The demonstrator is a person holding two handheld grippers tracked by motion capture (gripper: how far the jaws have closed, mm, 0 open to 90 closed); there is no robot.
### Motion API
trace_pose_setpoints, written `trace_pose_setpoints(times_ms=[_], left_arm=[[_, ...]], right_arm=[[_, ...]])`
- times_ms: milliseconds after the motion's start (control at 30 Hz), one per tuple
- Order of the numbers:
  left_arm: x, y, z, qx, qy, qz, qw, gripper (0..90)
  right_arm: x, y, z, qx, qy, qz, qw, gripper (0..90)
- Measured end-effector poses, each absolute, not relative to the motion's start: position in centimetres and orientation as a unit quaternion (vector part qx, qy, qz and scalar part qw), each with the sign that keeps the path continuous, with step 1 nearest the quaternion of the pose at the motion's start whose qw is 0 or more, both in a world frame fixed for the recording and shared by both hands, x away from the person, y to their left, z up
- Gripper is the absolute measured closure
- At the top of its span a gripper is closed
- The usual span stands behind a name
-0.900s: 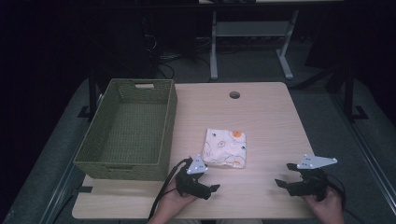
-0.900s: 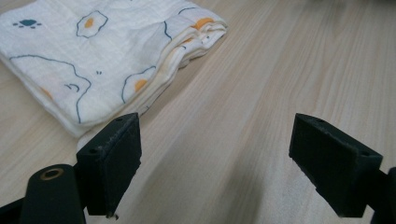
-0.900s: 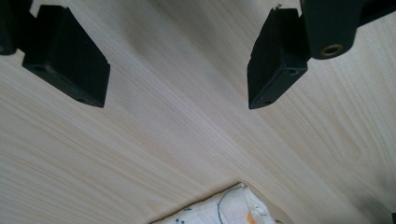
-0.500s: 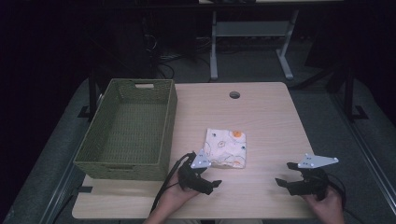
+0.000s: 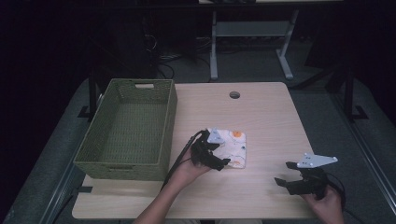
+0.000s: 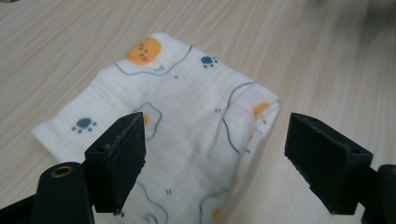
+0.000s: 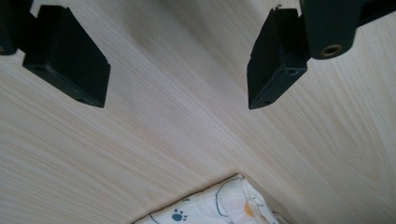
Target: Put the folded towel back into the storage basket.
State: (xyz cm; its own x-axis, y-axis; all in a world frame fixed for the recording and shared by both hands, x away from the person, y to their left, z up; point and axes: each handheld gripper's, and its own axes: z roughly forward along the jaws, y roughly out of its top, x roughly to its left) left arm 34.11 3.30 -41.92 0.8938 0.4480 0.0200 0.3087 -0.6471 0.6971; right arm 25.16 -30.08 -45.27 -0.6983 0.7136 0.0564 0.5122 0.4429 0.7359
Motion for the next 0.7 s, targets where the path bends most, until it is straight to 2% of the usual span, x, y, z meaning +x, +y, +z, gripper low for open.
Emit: trace_pose_setpoints(times_ms=[433, 700], left_arm=[[38.9, 0.8, -42.9, 0.923, 0.237, 0.077, 0.294, 24.2], [40.2, 0.0, -43.2, 0.93, 0.244, 0.064, 0.267, 27.6]], right_arm=[[25.1, -29.8, -45.1, 0.36, 0.84, 0.386, 0.127, 21.4], [25.2, -29.8, -45.1, 0.357, 0.841, 0.385, 0.13, 21.4]])
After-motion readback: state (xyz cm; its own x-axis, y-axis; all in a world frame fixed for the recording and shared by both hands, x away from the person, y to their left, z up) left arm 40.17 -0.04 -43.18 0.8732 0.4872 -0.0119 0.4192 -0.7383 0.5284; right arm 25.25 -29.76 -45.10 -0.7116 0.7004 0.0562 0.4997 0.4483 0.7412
